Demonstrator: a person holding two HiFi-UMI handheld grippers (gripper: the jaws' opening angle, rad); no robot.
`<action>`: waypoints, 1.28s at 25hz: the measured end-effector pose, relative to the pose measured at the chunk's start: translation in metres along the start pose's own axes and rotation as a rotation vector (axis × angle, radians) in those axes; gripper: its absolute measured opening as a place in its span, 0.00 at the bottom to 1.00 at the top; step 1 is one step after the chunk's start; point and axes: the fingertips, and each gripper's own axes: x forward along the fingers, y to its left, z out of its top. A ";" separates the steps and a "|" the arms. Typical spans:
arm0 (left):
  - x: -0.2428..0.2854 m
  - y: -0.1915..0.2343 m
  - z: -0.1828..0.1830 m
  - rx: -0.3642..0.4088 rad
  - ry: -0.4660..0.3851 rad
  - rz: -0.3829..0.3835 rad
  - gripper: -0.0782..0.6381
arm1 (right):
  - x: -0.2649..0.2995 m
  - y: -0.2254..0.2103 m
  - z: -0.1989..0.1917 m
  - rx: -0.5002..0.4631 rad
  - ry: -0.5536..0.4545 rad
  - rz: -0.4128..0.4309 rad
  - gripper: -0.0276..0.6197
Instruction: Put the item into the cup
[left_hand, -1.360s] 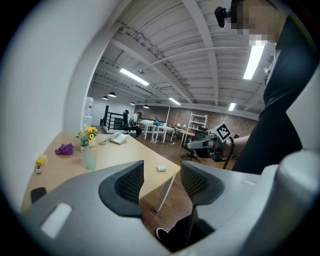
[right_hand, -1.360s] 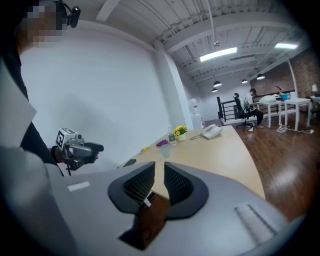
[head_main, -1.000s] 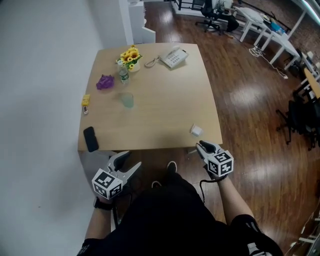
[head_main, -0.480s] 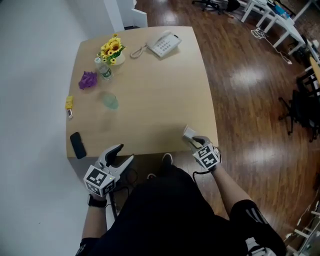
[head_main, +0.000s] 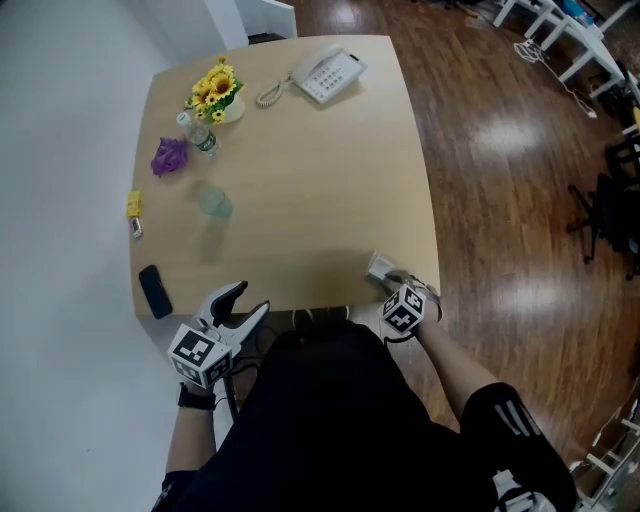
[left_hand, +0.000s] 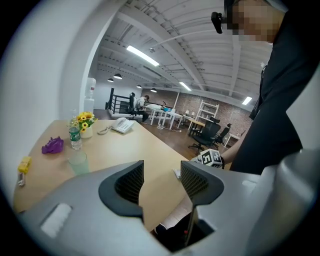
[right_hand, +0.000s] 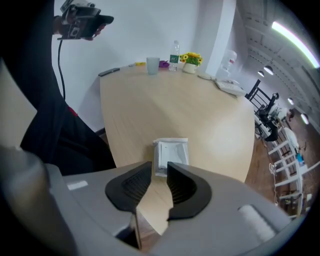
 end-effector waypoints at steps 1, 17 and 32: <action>0.002 0.002 0.002 0.008 0.003 -0.006 0.42 | 0.004 -0.001 -0.002 -0.012 0.016 -0.007 0.21; 0.026 0.015 0.028 0.029 -0.019 -0.004 0.42 | -0.040 -0.041 0.066 0.204 -0.192 -0.013 0.06; 0.000 0.096 0.060 0.019 -0.113 0.082 0.42 | -0.097 -0.044 0.324 0.015 -0.519 0.136 0.06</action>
